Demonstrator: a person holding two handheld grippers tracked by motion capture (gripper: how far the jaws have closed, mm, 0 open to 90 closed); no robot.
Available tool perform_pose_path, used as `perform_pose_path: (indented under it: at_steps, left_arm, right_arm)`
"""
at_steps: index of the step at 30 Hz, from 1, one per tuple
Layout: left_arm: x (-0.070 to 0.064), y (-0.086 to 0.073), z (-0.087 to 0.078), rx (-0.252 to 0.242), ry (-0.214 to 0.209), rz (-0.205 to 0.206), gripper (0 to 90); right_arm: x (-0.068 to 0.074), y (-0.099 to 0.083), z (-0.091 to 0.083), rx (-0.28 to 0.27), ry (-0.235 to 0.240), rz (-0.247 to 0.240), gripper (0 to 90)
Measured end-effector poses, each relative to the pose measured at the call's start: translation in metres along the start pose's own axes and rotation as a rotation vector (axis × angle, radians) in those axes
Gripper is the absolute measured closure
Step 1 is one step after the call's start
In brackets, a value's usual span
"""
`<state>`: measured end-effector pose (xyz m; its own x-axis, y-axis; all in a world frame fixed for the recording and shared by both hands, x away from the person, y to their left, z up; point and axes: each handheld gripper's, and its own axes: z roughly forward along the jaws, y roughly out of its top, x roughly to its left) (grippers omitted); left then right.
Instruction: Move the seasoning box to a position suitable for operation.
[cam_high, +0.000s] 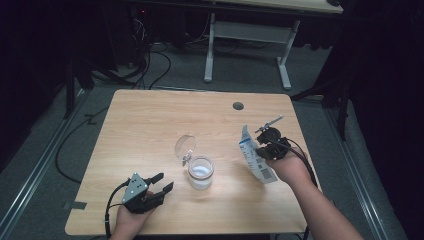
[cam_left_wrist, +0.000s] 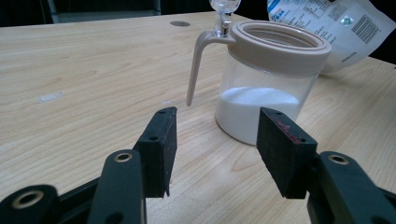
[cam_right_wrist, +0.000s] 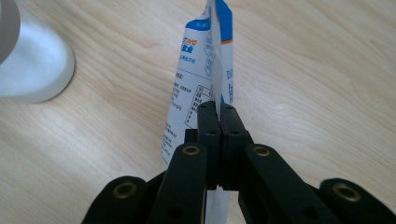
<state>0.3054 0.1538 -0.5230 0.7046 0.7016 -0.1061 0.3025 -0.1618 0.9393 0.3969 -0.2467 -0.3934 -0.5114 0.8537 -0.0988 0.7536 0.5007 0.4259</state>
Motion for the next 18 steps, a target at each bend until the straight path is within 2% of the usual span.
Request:
perform_pose_path:
  at_steps: [6, 12, 14, 18]
  left_arm:
    - [0.001, 0.0, 0.0, 0.002, 0.002, 0.001, 48.0]
    - [0.001, 0.0, -0.001, -0.001, 0.002, -0.003, 48.0]
    - [0.002, 0.0, -0.001, 0.0, 0.003, -0.002, 48.0]
    - [0.002, 0.0, -0.001, 0.001, 0.002, -0.003, 48.0]
  right_arm:
    - [-0.002, -0.004, -0.004, -0.068, -0.011, 0.026, 89.7]
    - [-0.003, -0.011, 0.0, -0.1, -0.022, 0.044, 89.7]
    - [-0.005, -0.014, -0.001, -0.128, -0.011, 0.065, 89.7]
    - [-0.005, -0.02, 0.002, -0.138, -0.014, 0.068, 89.7]
